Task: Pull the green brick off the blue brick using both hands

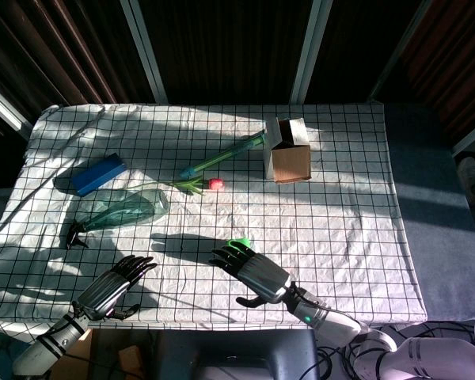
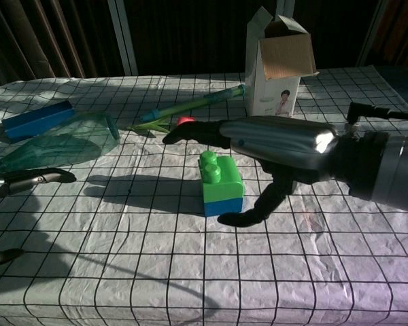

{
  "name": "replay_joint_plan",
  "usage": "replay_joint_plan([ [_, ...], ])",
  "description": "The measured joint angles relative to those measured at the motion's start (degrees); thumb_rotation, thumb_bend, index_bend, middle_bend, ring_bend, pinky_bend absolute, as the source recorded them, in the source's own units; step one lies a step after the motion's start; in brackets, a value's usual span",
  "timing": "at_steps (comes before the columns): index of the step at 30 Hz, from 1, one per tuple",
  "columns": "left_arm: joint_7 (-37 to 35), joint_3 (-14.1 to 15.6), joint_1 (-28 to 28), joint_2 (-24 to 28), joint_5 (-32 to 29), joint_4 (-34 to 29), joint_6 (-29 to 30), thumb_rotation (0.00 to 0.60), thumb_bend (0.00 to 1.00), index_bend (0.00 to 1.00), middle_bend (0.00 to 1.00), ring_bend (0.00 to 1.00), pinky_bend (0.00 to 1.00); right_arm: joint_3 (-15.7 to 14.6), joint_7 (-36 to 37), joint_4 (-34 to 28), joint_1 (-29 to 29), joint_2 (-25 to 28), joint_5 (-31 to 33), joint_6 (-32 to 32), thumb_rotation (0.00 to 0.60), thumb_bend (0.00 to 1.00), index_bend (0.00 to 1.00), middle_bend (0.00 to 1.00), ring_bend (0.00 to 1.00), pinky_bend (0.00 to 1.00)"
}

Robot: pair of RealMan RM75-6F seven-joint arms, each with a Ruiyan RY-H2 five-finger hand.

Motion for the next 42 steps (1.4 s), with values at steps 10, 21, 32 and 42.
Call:
replay_joint_plan([
  [10,0.57,0.59,-0.22,0.29,-0.73,-0.38,0.70,0.600,0.33,0.00,0.00,0.00,0.00,0.06,-2.60,0.84,0.18,0.22,2.52,0.51,0.600,0.20,0.00,0.00,0.00,0.00],
  [21,9.77,-0.66,2.80,1.11,-4.33,0.05,5.03,0.600,0.33,0.00,0.00,0.00,0.00,1.64,-5.59,4.06,0.58,-0.73,6.68,0.71,0.600,0.20,0.00,0.00,0.00,0.00],
  [32,15.50,-1.19,7.32,3.44,-10.99,-0.17,7.60,0.600,0.33,0.00,0.00,0.00,0.00,3.77,-12.01,10.18,3.31,-3.52,19.51,-3.78,0.600,0.20,0.03,0.03,0.00,0.00],
  [42,13.47,-1.04,7.53,4.19,-10.33,-0.02,7.48,0.600,0.33,0.00,0.00,0.00,0.00,3.61,-11.82,10.68,4.61,-4.86,20.64,-4.01,0.600,0.23,0.25,0.20,0.04,0.00],
])
